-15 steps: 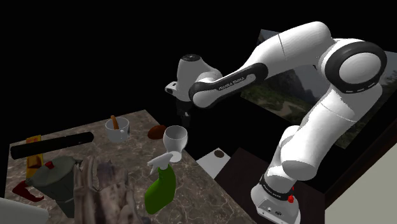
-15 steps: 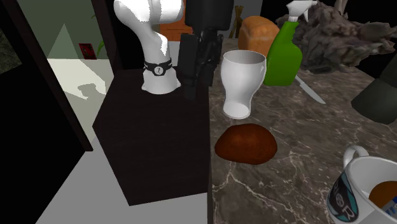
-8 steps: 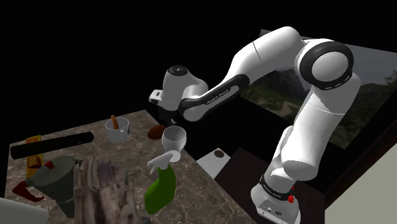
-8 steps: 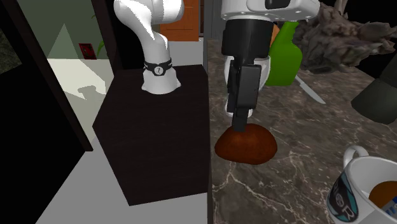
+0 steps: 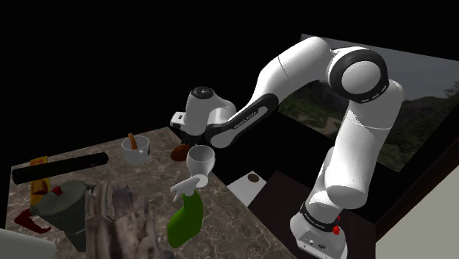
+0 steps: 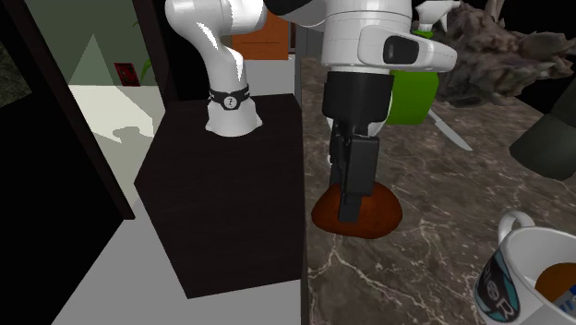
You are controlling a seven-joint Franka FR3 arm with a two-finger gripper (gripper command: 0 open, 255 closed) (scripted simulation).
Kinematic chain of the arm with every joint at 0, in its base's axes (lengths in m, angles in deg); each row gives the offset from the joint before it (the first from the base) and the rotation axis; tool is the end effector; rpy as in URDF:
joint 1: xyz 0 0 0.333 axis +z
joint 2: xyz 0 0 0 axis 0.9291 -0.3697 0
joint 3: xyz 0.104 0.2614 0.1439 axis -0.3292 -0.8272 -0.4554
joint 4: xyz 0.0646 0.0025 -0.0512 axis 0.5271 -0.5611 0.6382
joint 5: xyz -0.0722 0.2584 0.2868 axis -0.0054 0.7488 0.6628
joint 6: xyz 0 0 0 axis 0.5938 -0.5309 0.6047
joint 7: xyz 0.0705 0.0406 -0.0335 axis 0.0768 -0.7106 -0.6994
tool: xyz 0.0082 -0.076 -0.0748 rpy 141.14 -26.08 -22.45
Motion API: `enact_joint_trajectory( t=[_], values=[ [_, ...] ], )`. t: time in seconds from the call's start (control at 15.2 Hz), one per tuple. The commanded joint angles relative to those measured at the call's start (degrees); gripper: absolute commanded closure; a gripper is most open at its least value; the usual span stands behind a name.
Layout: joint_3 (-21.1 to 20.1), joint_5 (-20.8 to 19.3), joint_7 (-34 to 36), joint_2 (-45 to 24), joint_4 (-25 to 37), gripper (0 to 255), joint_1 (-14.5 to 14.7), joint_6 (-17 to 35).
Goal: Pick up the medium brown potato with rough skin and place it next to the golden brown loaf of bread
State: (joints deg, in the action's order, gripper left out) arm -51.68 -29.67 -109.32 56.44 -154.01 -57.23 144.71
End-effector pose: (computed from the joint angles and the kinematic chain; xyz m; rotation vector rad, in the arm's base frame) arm 0.5196 0.1680 0.3250 2.2386 1.7601 0.2356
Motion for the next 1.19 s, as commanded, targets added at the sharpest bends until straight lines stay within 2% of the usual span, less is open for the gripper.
enact_joint_trajectory(
  t=[0.0, 0.4, 0.46, 1.12],
  values=[
    [0.0, -0.2, 0.2, -0.3, 0.1, 0, 0.1, 0.2],
    [0.0, -0.2, 0.2, -0.3, 0.1, 0, 0.1, 0.2],
    [0.0, -0.2, 0.2, -0.3, 0.1, 255, 0.1, 0.2],
    [-0.1, 0.4, -0.3, 0.2, 0.2, 255, 0.0, -0.5]
  ],
)
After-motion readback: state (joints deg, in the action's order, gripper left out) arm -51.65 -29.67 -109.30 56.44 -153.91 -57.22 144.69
